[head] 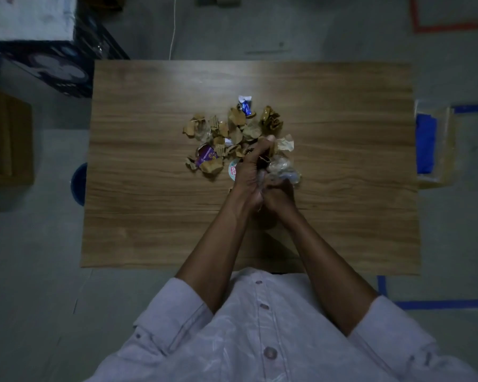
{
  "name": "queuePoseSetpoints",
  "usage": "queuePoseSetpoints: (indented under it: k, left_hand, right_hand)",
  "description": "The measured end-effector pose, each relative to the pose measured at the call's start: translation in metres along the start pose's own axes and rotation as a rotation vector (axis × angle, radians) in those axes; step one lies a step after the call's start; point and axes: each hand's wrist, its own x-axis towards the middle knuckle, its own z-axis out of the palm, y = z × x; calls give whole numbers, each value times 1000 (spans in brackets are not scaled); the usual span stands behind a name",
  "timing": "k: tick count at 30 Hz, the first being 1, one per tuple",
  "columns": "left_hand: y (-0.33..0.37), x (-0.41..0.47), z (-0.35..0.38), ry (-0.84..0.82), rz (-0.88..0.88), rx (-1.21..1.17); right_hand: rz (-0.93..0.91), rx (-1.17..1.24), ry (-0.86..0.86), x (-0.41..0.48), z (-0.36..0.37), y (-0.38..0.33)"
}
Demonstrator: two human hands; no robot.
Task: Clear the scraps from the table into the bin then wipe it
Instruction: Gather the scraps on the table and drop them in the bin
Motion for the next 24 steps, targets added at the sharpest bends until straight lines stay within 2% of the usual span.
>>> queuePoseSetpoints:
  k: [2, 4, 8, 10, 15, 18, 24]
  left_hand:
    - [3, -2, 7, 27, -2, -30]
    - [7, -1, 11, 88, 34, -37]
    - [9, 13, 9, 242, 65, -26]
    - [17, -5, 18, 259, 96, 38]
    - [19, -14, 25, 427, 156, 25]
    - [15, -8, 27, 537, 254, 23]
    - [15, -14, 29, 593, 442, 231]
  right_hand:
    - [-20, -59, -37, 4, -3, -2]
    - [-63, -73, 2, 3, -6, -11]
    - [-172, 18, 66, -1, -10, -31]
    - [-192, 63, 109, 0, -11, -39]
    - [-215, 376, 78, -5, -17, -50]
    - [-247, 527, 65, -13, -21, -55]
    - [-232, 743, 40, -24, -20, -64]
